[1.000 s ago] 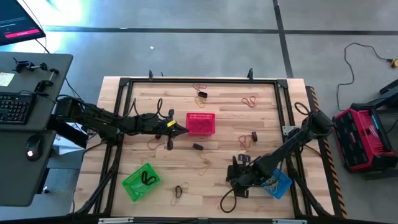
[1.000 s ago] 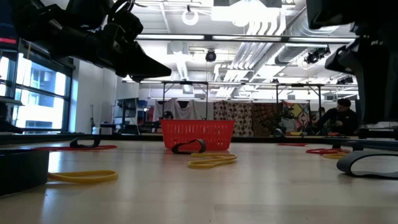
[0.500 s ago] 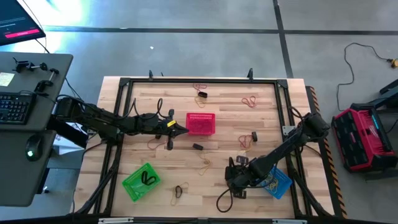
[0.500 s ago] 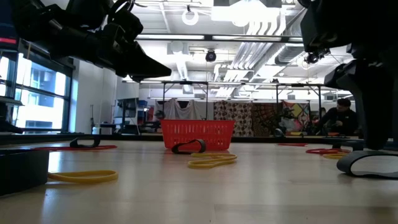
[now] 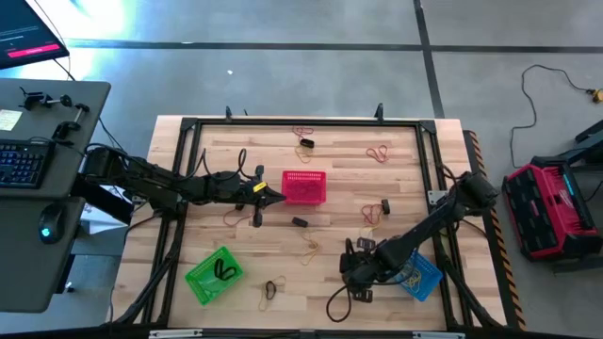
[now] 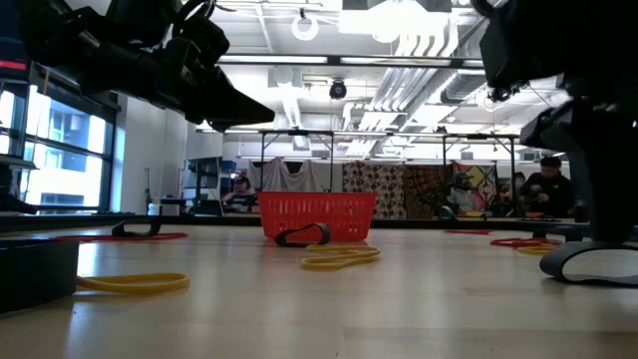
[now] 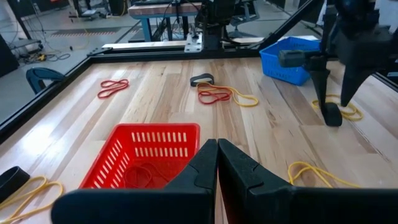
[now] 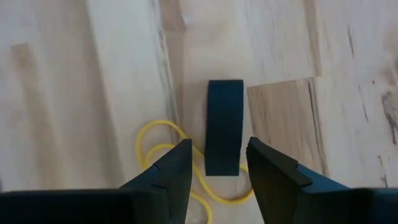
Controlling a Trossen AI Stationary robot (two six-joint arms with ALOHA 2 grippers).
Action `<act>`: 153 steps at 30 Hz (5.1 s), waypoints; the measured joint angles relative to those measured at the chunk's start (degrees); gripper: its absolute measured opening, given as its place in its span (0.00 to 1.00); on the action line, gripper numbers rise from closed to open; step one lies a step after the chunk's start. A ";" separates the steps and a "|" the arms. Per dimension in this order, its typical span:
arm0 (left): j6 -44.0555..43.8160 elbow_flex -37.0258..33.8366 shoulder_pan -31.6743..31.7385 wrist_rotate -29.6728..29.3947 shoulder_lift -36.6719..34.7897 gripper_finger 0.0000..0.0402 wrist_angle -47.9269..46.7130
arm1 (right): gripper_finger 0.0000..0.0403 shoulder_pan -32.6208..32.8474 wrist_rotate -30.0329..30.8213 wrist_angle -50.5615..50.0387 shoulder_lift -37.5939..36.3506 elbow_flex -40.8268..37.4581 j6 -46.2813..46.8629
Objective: Sort rubber bands into baskets
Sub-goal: Put the black rubber band into the green bin
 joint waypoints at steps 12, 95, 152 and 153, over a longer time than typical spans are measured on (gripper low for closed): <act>-0.78 0.00 -0.02 0.00 0.00 0.01 -0.65 | 0.28 -0.48 -1.78 -1.71 2.46 0.11 -1.65; 2.59 18.51 -12.20 -12.59 24.26 0.01 -0.23 | 0.05 -17.84 22.50 17.18 -2.45 0.00 -39.52; -48.38 18.49 -42.15 10.96 -13.51 0.00 -76.32 | 0.00 -23.48 20.38 35.15 -4.16 -9.42 -43.95; -49.65 18.49 -42.87 11.19 -13.11 0.00 -76.24 | 0.00 -23.48 20.41 35.16 -4.16 -9.42 -43.93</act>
